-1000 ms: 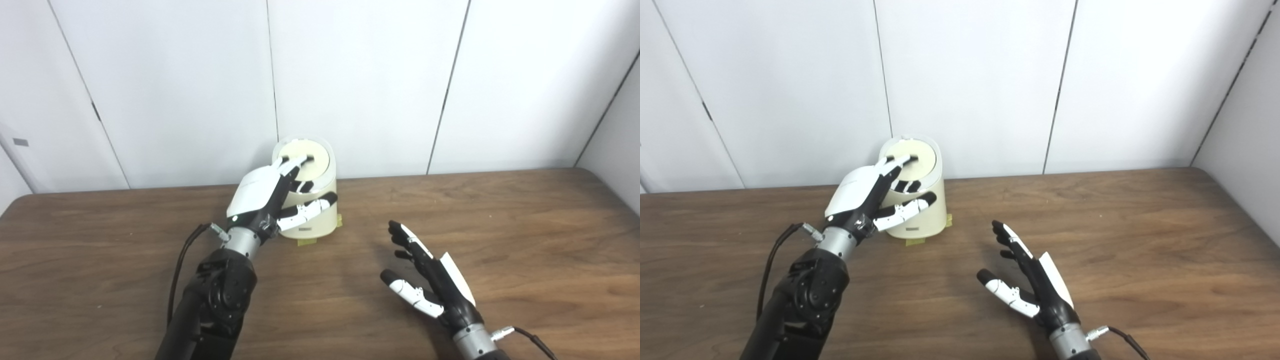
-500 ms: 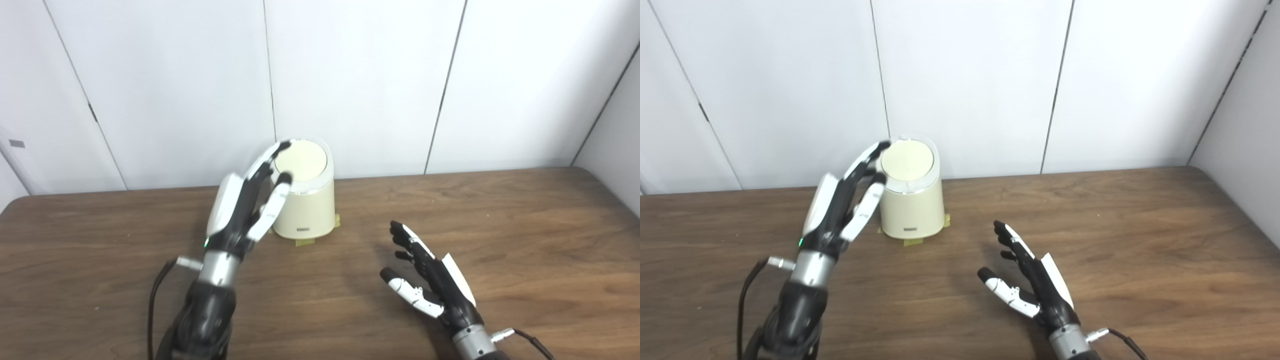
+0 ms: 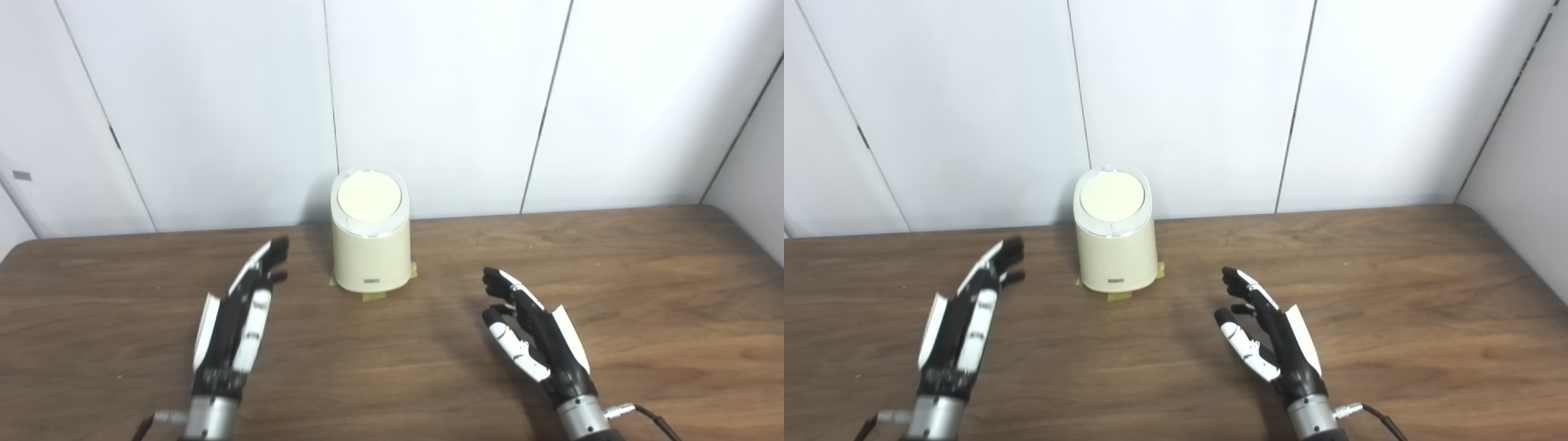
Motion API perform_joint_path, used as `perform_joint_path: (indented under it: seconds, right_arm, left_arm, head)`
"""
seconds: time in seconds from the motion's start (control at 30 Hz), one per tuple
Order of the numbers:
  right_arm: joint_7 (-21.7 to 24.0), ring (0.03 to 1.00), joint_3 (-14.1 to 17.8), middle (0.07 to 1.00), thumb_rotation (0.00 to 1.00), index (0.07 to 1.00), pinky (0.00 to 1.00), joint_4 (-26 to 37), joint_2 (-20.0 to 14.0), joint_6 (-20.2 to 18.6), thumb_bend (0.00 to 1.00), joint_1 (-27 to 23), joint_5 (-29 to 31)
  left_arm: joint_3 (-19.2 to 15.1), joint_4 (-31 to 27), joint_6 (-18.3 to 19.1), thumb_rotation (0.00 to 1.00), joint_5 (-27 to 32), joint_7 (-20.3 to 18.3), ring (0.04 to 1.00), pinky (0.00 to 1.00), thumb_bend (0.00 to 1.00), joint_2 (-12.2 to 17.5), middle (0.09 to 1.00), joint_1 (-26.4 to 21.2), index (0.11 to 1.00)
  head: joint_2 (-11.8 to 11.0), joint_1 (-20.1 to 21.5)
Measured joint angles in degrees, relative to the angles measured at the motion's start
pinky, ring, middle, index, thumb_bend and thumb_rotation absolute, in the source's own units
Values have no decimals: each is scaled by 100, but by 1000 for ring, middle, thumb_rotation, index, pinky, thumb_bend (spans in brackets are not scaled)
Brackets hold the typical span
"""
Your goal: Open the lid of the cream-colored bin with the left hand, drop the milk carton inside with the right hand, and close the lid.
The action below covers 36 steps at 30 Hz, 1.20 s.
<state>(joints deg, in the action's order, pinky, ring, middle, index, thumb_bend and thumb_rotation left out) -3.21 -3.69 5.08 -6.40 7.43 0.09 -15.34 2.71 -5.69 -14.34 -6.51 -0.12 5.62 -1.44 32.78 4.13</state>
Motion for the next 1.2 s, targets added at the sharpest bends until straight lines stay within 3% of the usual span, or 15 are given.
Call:
perform_joint_path:
  seconds: [0.07, 0.17, 0.27, 0.4, 0.47, 0.53, 0.67, 0.8, 0.9, 0.93, 1.03, 1.1, 1.2]
  right_arm:
    - [-7, 828, 8, 842, 619, 830, 714, -4, 2, -3, 197, 3, -12]
    - [-37, 706, 60, 814, 444, 806, 534, -1, 49, -18, 223, 1, -8]
    - [-166, 744, 166, 792, 314, 747, 602, 1, 189, -17, 278, 10, 9]
    - [-282, 757, 227, 782, 199, 726, 628, 35, 356, -21, 262, 52, 9]
    - [-282, 777, 241, 792, 244, 755, 669, 31, 370, -18, 249, 62, 76]
    - [-282, 785, 286, 798, 273, 767, 692, 11, 368, -8, 237, 63, 166]
    - [-281, 758, 333, 774, 286, 758, 658, -17, 359, -7, 226, 55, 303]
    - [-275, 754, 328, 771, 298, 752, 655, -119, 339, 68, 227, 6, 373]
    - [-277, 671, 300, 760, 340, 753, 536, -231, 296, 213, 229, -86, 345]
    - [-276, 636, 295, 758, 310, 752, 481, -260, 292, 230, 234, -108, 341]
    - [-277, 628, 296, 753, 224, 746, 448, -327, 292, 237, 245, -149, 347]
    - [-285, 542, 297, 755, 228, 749, 326, -359, 292, 239, 249, -181, 346]
    - [-309, 526, 299, 755, 261, 750, 328, -406, 289, 250, 250, -227, 336]
  left_arm:
    - [-37, 39, -9, 926, 126, -14, 867, 819, 188, -12, 871, 180, 859]
    - [-185, 26, -11, 839, 253, 12, 859, 826, 193, -50, 860, 206, 844]
    - [-285, -40, 7, 695, 363, 8, 860, 824, 202, -51, 856, 256, 839]
    - [-353, -41, 11, 508, 323, 24, 823, 769, 189, -52, 828, 281, 814]
    - [-366, -55, 55, 467, 267, 29, 822, 766, 188, -61, 825, 301, 809]
    - [-391, -68, 146, 501, 223, 37, 829, 775, 199, -94, 826, 305, 811]
    - [-408, -55, 210, 554, 216, 45, 831, 789, 203, -177, 827, 308, 814]
    - [-471, 33, 237, 539, 281, 55, 833, 801, 195, -236, 830, 284, 820]
    - [-505, 109, 290, 513, 309, 121, 829, 790, 191, -274, 824, 234, 810]
    - [-507, 130, 300, 523, 300, 164, 827, 785, 193, -276, 823, 222, 806]
    - [-501, 142, 324, 537, 184, 221, 820, 773, 187, -281, 817, 205, 798]
    - [-500, 150, 324, 537, 174, 236, 818, 776, 182, -281, 816, 197, 797]
    - [-493, 156, 324, 540, 164, 241, 813, 769, 184, -281, 812, 190, 797]
  head:
    - [0, 18]
    - [0, 44]
    - [9, 97]
    - [9, 53]
    - [0, 44]
    - [0, 53]
    - [-9, 53]
    - [-9, -17]
    - [-9, -35]
    - [-9, -35]
    - [-18, -18]
    - [-18, -9]
    - [0, -9]
